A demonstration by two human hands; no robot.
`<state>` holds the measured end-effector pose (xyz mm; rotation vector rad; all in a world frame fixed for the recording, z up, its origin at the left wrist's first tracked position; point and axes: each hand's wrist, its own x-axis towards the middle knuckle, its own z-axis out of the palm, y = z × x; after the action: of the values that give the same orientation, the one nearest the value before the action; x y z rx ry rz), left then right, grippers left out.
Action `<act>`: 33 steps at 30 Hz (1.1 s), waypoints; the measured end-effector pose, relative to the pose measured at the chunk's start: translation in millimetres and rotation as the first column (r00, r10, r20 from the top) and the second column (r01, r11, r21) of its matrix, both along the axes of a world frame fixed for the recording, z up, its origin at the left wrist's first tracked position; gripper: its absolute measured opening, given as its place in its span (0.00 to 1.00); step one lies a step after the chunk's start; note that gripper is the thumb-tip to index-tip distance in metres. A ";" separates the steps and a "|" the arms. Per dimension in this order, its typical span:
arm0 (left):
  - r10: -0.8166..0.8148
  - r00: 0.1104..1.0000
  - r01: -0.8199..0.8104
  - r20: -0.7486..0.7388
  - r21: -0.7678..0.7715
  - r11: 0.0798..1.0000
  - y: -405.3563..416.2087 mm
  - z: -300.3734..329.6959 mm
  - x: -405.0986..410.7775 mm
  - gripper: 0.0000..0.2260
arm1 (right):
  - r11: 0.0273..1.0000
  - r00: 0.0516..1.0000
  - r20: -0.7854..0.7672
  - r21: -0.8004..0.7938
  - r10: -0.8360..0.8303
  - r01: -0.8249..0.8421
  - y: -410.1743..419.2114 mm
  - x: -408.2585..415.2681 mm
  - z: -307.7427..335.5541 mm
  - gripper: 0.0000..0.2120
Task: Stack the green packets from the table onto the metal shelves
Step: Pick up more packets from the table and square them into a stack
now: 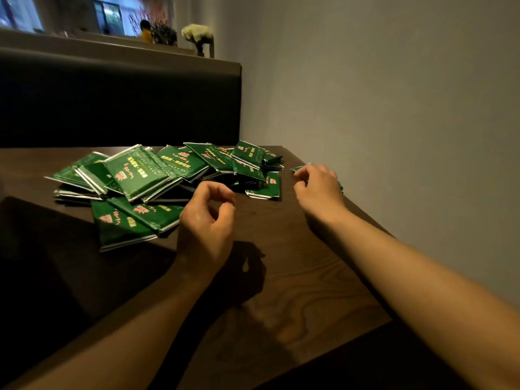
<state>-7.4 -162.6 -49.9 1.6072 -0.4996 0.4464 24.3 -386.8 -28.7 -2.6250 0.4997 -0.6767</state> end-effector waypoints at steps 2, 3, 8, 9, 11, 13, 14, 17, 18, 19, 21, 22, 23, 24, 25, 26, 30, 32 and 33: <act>-0.001 1.000 0.001 0.002 0.021 1.000 1.4 -1.8 1.8 0.04 | 0.987 0.990 -0.110 -0.148 -0.084 0.068 -12.6 19.2 -2.4 0.16; -0.009 1.000 0.009 0.001 0.033 0.999 1.3 -2.7 1.6 0.05 | 0.974 0.981 -0.152 -0.213 -0.118 0.084 -17.8 26.4 -4.3 0.19; 0.004 1.000 -0.003 -0.013 0.076 0.997 -0.5 -4.0 -0.3 0.08 | 0.948 0.929 -0.300 -0.291 -0.216 0.127 -38.1 49.7 -14.3 0.25; 0.009 1.000 -0.007 -0.019 0.079 0.997 -0.8 -4.9 0.3 0.09 | 0.950 0.914 -0.334 -0.282 -0.228 0.134 -40.8 52.8 -16.2 0.26; 0.014 1.000 -0.011 -0.025 0.084 0.996 -1.1 -5.7 1.7 0.09 | 0.950 0.888 -0.382 -0.269 -0.258 0.161 -44.5 57.4 -16.7 0.27; 0.020 0.999 -0.017 -0.033 0.083 0.996 -1.0 -6.3 2.9 0.09 | 0.938 0.875 -0.391 -0.299 -0.286 0.173 -46.6 59.7 -13.9 0.28; 0.020 0.999 -0.017 -0.036 0.083 0.996 -1.0 -6.2 2.7 0.09 | 0.934 0.876 -0.384 -0.312 -0.292 0.174 -47.1 59.6 -12.4 0.29; 0.022 0.999 -0.018 -0.035 0.087 0.996 -1.1 -5.3 1.9 0.10 | 0.954 0.883 -0.388 -0.241 -0.264 0.180 -48.3 57.2 -8.8 0.30; 0.024 0.999 -0.020 -0.038 0.083 0.996 -1.1 -4.5 1.3 0.09 | 0.961 0.882 -0.399 -0.206 -0.252 0.182 -49.9 57.6 -7.9 0.30; 0.025 0.999 -0.021 -0.042 0.080 0.997 -0.8 -4.8 1.3 0.09 | 0.967 0.877 -0.414 -0.177 -0.244 0.185 -51.9 57.9 -8.7 0.30; 0.021 0.999 -0.017 -0.049 0.076 0.997 -0.1 -3.8 0.4 0.09 | 0.973 0.867 -0.444 -0.133 -0.227 0.187 -55.1 56.8 -6.0 0.31; 0.019 0.998 -0.014 -0.056 0.084 0.996 -1.0 -4.5 1.3 0.09 | 0.977 0.862 -0.460 -0.107 -0.212 0.183 -57.0 56.7 -6.1 0.31; 0.020 0.998 -0.015 -0.062 0.088 0.996 0.1 -4.3 1.0 0.09 | 0.981 0.860 -0.472 -0.095 -0.196 0.172 -56.0 55.1 -4.6 0.32; 0.017 0.998 -0.011 -0.068 0.090 0.996 0.7 -3.9 0.8 0.09 | 0.982 0.855 -0.483 -0.095 -0.187 0.162 -54.7 52.4 -3.9 0.33; 0.012 0.998 -0.006 -0.069 0.094 0.996 1.3 -4.3 1.2 0.09 | 0.983 0.852 -0.489 -0.104 -0.185 0.154 -51.3 48.8 -3.6 0.34; 0.008 0.998 -0.001 -0.065 0.100 0.995 2.0 -3.2 0.4 0.08 | 0.983 0.853 -0.488 -0.115 -0.184 0.147 -46.6 43.4 -2.1 0.35; -0.005 0.994 0.017 -0.106 0.113 0.993 4.4 -3.9 -0.2 0.08 | 0.994 0.893 -0.437 -0.076 -0.108 0.083 -19.6 9.0 -0.6 0.29; 0.003 0.988 0.017 -0.154 0.129 0.991 4.2 -5.2 1.0 0.07 | 0.998 0.925 -0.377 0.025 -0.040 0.053 -6.7 -12.8 3.4 0.23; 0.009 0.984 0.017 -0.180 0.139 0.990 4.0 -6.2 1.4 0.07 | 0.992 0.939 -0.344 0.120 0.014 0.029 0.3 -24.6 8.1 0.20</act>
<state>-6.0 -158.6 -56.2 1.7623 -0.4033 0.2634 -0.2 -386.5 -20.6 -2.6307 0.6289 -0.1745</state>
